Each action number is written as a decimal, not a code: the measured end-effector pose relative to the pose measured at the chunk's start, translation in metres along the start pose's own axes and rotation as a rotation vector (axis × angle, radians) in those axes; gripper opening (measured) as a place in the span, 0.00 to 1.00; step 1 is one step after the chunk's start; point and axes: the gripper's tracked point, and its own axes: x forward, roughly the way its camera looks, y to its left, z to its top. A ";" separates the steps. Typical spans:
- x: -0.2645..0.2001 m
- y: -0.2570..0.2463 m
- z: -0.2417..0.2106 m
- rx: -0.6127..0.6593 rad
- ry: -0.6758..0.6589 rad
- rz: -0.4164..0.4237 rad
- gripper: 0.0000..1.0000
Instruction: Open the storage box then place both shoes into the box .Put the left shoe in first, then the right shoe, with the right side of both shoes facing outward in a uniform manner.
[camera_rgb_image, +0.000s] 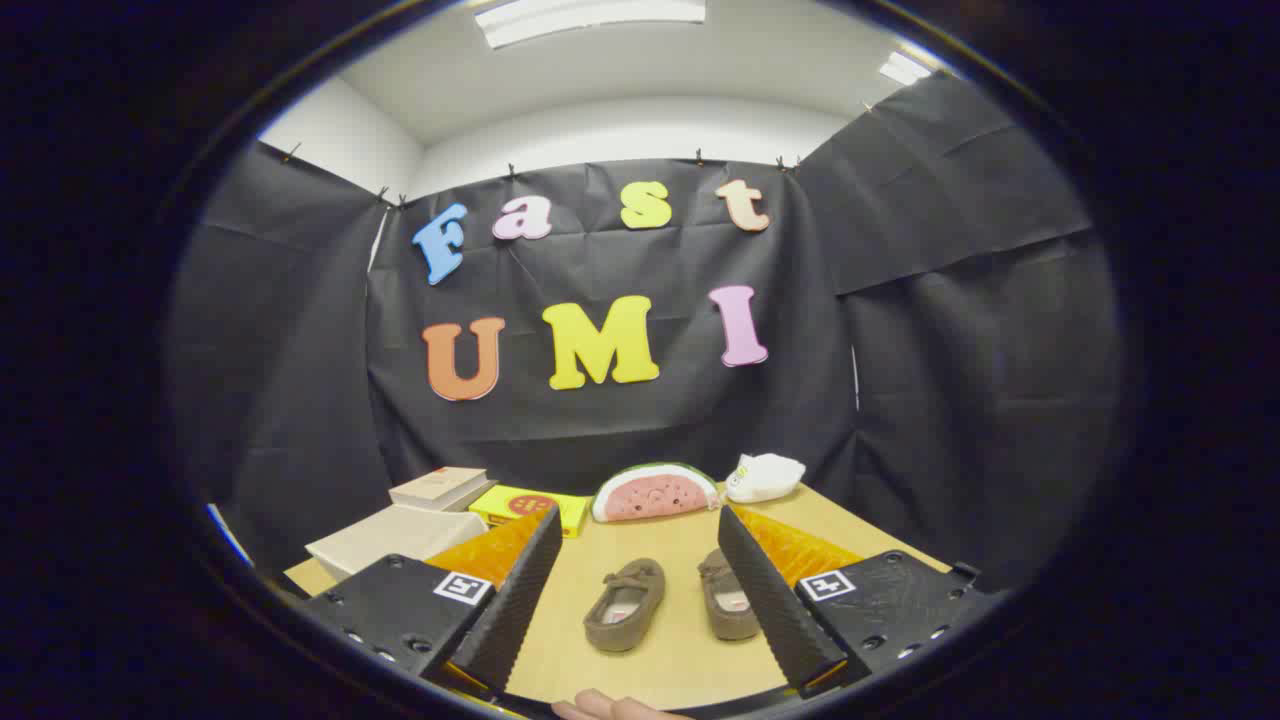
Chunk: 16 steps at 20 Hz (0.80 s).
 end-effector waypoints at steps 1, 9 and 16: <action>0.002 0.001 -0.003 -0.002 0.004 0.003 0.96; 0.013 -0.002 -0.013 -0.033 0.022 -0.015 0.96; 0.020 0.000 -0.021 -0.052 0.025 -0.008 0.96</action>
